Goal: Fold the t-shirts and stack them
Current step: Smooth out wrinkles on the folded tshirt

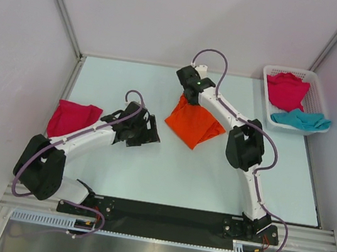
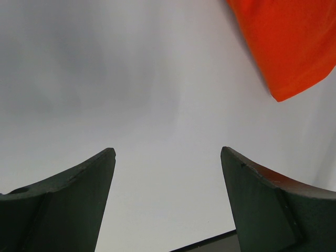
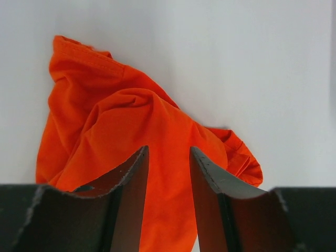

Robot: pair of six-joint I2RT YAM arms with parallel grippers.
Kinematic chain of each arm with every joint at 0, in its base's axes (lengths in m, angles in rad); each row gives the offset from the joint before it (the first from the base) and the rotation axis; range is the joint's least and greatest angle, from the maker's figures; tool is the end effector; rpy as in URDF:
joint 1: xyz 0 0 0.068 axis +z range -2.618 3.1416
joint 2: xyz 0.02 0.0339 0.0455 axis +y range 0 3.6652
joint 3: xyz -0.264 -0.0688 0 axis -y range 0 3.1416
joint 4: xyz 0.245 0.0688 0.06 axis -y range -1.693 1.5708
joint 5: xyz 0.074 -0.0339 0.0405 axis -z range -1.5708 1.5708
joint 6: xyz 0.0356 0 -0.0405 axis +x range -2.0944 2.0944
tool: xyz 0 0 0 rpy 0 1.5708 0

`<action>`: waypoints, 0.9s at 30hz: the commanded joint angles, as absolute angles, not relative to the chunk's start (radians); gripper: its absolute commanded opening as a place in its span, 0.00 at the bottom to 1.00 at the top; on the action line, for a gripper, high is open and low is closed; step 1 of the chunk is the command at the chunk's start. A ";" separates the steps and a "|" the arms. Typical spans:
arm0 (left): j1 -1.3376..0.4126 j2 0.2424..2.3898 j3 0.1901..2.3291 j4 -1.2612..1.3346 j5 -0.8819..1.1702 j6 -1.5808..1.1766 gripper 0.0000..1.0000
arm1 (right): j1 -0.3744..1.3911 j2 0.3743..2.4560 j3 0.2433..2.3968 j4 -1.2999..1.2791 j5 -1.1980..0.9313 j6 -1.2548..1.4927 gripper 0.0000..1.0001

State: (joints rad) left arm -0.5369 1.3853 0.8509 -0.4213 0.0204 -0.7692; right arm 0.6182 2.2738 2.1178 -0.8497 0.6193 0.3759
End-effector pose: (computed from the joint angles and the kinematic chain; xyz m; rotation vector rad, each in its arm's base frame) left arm 0.2368 -0.1418 0.2103 -0.2947 2.5991 -0.5260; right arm 0.4171 0.2713 0.2491 -0.0671 2.3526 -0.3346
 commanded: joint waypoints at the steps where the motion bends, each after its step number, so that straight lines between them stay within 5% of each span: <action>1: -0.545 1.364 0.850 -0.406 0.009 -0.772 0.87 | 0.607 2.321 2.079 -0.816 0.637 0.408 0.42; 27: -0.545 1.370 0.844 -0.413 0.002 -0.759 0.87 | 0.525 2.425 2.258 -0.834 0.704 0.322 0.41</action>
